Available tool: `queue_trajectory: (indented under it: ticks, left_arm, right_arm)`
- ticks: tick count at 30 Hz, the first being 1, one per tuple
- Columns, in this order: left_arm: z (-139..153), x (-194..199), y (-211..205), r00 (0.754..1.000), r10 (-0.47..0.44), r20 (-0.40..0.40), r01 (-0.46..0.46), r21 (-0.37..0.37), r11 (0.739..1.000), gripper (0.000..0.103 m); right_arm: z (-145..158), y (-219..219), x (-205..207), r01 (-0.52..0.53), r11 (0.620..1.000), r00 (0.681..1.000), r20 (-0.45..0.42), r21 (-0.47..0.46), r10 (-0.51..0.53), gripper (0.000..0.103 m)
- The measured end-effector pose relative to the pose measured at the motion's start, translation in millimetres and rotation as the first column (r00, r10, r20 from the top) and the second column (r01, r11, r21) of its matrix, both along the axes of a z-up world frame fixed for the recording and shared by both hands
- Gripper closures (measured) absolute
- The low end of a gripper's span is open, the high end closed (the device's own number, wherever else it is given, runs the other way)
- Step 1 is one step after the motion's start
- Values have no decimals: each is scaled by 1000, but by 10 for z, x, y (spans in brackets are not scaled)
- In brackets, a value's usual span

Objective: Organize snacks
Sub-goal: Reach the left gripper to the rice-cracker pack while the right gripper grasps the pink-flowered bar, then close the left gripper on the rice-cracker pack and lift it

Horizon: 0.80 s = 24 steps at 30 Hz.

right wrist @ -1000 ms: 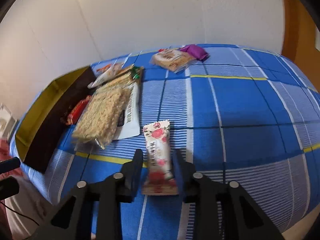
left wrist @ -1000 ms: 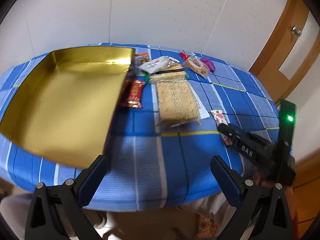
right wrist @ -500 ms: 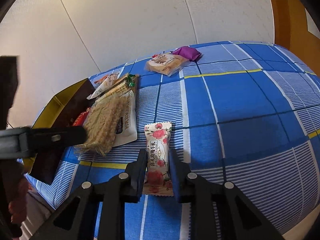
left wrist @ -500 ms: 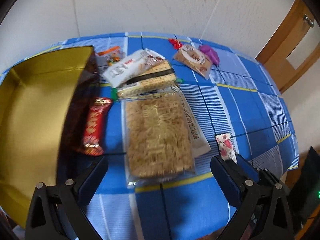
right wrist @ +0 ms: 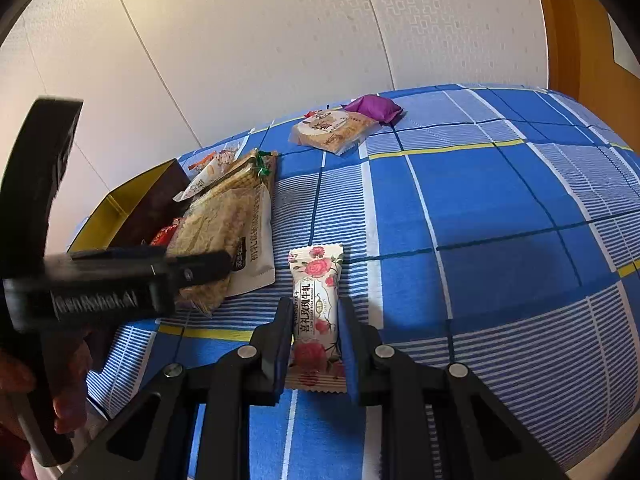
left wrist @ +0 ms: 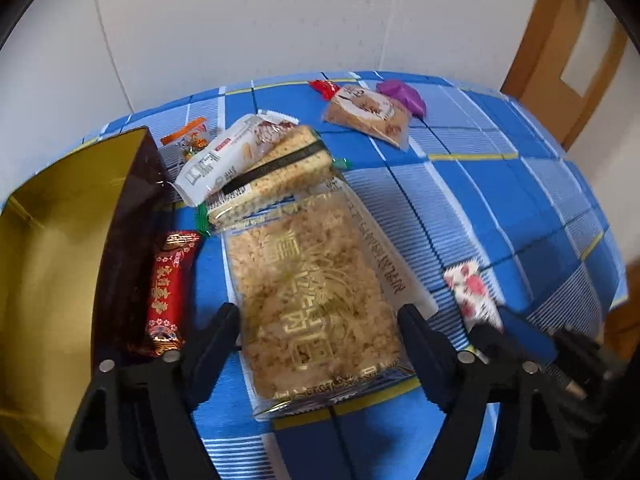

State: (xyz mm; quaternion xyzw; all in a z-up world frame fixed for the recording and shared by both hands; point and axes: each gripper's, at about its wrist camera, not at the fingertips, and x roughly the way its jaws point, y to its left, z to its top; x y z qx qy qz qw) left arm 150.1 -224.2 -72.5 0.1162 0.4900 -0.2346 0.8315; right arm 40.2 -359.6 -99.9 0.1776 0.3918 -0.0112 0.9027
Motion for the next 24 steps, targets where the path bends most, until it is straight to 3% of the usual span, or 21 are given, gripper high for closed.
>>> queue_trajectory:
  ticks: [8,15,16,17,19,21,24]
  left_arm:
    - [47,-86,140,1000,-12,-7,11,-47,999,27]
    - [285,-162,468,999,-44,-9,42,-175,984,29]
    - [332,-163,536,999,-46,-11,43,-198,979,33]
    - [381,-163,604,999,-41,-5,39,-209,977,63]
    - [446,-123,704,997,-58,-41,46,-244,969,94]
    - [478,-101,779,995,-78,-69,55,-288,956,94]
    - [417,-141,743,990,-111,-90,86,-245,966,90]
  right_arm:
    - [-22,-48,1,10,999,1000,7,42,-10,80]
    - [-28,-28,6,12,1000,1000,11,28,-13,80]
    - [-28,-16,6,13,1000,1000,11,20,-13,80]
    - [-26,-2,6,13,1000,1000,12,11,-13,80]
    - [-23,21,9,14,1000,1000,12,-3,-14,80]
    - [-26,13,9,15,1000,1000,14,-1,-15,80]
    - [-29,10,4,18,1000,1000,17,6,-18,80]
